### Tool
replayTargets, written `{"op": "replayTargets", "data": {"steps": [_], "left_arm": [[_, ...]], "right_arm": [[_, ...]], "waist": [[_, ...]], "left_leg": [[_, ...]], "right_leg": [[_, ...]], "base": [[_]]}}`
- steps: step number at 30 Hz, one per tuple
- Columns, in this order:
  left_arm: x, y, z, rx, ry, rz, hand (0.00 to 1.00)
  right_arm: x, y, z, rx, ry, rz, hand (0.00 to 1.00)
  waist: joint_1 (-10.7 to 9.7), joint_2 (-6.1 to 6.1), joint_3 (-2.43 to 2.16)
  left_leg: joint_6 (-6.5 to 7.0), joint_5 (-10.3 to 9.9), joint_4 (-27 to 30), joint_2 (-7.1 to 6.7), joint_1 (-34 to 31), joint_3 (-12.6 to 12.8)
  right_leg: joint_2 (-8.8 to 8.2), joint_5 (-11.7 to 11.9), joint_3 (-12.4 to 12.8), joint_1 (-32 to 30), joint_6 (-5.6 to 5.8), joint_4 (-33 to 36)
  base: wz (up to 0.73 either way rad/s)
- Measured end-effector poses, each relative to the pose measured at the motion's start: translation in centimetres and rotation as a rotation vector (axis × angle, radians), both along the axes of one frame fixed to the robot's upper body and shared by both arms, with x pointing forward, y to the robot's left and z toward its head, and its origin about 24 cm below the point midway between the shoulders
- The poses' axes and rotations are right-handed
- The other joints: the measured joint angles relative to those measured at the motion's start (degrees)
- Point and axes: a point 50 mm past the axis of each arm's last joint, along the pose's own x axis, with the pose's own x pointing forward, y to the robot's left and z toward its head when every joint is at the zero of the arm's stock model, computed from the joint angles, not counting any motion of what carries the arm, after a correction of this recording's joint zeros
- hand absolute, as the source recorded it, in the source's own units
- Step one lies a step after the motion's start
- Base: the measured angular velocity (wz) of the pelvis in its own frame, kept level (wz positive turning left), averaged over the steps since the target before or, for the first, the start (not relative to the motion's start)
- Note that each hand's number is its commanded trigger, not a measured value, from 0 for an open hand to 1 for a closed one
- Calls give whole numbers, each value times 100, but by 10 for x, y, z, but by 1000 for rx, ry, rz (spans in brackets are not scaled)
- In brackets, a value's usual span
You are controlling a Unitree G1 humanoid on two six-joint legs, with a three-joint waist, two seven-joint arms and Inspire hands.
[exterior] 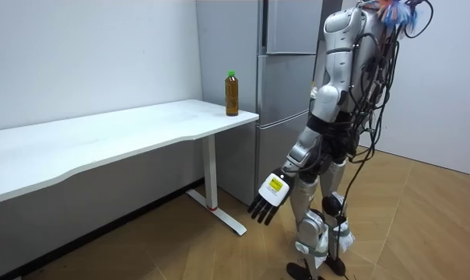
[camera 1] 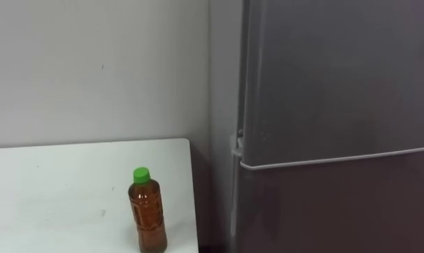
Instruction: Put the bottle in the upper fridge
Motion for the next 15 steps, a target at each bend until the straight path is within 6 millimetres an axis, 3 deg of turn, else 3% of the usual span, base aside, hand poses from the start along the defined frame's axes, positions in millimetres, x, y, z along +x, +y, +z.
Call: {"op": "replayTargets", "data": {"steps": [10,15], "left_arm": [[3,5,3,70,-22,98,0],[14,11,7,83,-109,251,0]], "right_arm": [[1,-4,1,-10,-6,-1,0],[3,-8,2,-9,-22,3,0]], "waist": [[-14,113,10],[-12,179,9]], "left_leg": [[-2,-3,-32,0,47,9],[-3,-5,-35,-5,50,6]], "right_leg": [[12,-1,67,5,-1,2],[10,-2,67,15,-2,-1]], "base": [[-3],[0]]}}
